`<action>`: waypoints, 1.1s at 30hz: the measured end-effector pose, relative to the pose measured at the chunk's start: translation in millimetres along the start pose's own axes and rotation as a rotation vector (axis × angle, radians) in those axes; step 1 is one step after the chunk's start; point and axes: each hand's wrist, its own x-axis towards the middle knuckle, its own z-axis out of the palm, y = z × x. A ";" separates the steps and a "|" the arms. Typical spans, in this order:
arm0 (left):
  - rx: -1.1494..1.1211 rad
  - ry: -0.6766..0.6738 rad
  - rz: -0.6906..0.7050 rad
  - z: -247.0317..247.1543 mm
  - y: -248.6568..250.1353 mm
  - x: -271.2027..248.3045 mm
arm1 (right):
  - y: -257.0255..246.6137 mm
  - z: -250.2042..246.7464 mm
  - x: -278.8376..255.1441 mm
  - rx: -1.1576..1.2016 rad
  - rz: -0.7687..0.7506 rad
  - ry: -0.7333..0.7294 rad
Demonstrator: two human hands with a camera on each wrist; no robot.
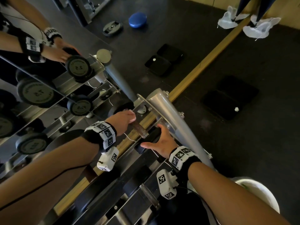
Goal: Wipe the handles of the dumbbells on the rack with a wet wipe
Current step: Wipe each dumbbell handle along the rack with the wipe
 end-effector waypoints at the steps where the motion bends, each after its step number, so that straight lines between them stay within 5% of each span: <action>1: 0.007 -0.028 -0.016 2.7 4.9 -2.1 | -0.8 0.1 0.1 -0.004 0.006 0.001; 4: 0.058 -0.110 -0.023 12.0 25.2 -12.0 | -4.4 -0.1 -0.4 -0.035 0.023 0.005; 9: -0.235 -0.070 -0.081 17.4 55.8 -38.1 | -12.4 -1.2 -1.4 -0.122 0.052 -0.019; 15: -0.184 -0.267 -0.381 27.3 60.3 -74.6 | -20.1 -1.8 -0.9 -0.148 0.116 -0.039; 19: -1.036 0.340 -0.725 32.5 45.8 -74.3 | -24.0 -1.5 1.7 -0.201 0.129 -0.049; 21: -1.356 0.506 -0.844 31.4 46.8 -64.9 | -23.0 -1.7 2.9 -0.232 0.134 -0.054; 25: -1.702 0.616 -0.896 41.6 55.8 -40.7 | -18.3 -1.8 5.9 -0.266 0.112 -0.046; 33: -2.197 0.759 -0.710 55.4 70.4 -24.9 | -9.2 -7.3 12.1 -0.266 0.075 -0.050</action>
